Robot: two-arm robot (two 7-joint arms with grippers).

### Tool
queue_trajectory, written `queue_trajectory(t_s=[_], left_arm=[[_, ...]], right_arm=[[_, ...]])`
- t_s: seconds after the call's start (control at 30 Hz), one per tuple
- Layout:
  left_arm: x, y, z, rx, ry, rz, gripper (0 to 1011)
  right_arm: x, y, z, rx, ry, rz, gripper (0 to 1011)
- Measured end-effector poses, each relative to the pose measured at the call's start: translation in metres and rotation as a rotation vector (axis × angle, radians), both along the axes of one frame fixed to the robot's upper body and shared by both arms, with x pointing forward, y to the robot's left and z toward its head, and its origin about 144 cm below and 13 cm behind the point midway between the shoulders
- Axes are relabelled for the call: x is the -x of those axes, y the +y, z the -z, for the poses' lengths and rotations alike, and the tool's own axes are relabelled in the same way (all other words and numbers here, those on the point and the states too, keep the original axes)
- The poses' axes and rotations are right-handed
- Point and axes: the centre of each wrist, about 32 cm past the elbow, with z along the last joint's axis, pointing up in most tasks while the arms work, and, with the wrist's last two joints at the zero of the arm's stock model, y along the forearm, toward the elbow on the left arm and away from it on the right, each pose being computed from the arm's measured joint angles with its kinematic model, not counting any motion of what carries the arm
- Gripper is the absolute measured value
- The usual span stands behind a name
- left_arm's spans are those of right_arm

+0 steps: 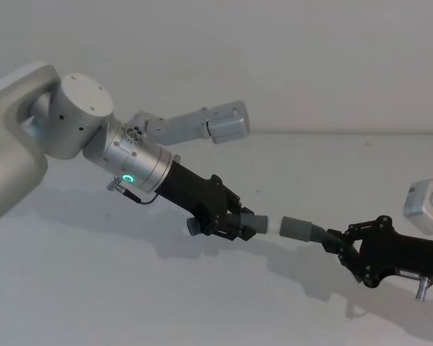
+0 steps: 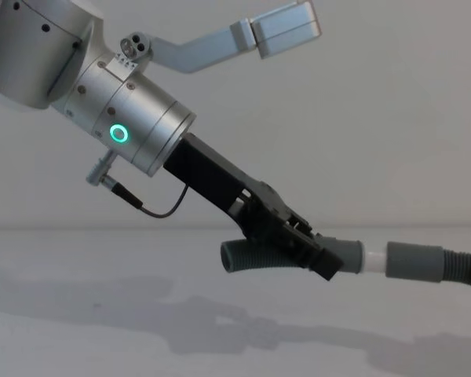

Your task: Use both hands to pick up one end of the pipe from the table, align the ends, and insert them.

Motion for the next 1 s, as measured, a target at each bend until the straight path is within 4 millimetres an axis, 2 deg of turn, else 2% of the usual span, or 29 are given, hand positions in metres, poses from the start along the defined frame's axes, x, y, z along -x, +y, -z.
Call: queue_trajectory(t_s=[1.0], left_arm=[[0.0003, 0.0003, 0.0002, -0.007, 0.005, -0.01, 355]], right_arm=[[-0.0002, 0.0006, -0.0022, -0.005, 0.004, -0.018, 114]])
